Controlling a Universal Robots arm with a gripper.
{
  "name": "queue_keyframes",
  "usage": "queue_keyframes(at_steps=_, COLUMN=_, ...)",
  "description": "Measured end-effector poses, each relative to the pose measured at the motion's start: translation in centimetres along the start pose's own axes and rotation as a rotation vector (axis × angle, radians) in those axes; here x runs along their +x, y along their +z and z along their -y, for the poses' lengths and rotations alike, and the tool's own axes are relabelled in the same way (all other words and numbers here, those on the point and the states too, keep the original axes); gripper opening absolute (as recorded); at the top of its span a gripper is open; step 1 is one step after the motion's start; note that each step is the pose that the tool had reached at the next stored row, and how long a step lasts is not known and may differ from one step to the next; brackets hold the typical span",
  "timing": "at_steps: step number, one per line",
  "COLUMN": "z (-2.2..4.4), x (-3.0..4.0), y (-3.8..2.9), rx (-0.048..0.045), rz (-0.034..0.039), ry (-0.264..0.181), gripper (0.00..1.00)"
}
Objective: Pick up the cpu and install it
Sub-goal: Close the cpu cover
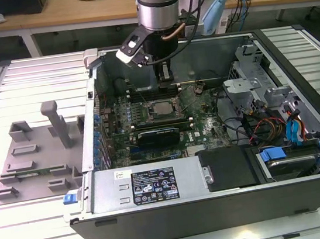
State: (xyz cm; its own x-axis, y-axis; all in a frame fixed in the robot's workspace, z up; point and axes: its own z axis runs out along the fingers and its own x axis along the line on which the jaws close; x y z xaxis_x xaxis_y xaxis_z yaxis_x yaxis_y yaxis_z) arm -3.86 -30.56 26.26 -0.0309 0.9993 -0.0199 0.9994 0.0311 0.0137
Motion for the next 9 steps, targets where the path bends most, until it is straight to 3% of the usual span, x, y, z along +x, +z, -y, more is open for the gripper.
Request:
queue_keyframes(at_steps=1, z=0.00, x=0.00, y=-0.01, rx=0.0001, rz=0.0000, ry=0.000, gripper=0.11)
queue_keyframes(at_steps=2, z=-0.51, x=-0.02, y=-0.03, rx=0.0003, rz=0.0004, ry=0.000, gripper=0.11)
queue_keyframes(at_steps=3, z=-1.60, x=-0.05, y=0.00, rx=0.0003, rz=0.0003, ry=0.000, gripper=0.11)
queue_keyframes(at_steps=5, z=-2.85, x=-0.09, y=0.02, rx=0.0004, rz=0.0001, ry=0.000, gripper=0.11)
queue_keyframes(at_steps=9, z=-2.90, x=-0.10, y=-0.46, rx=0.0004, rz=-0.0004, ry=0.000, gripper=0.11)
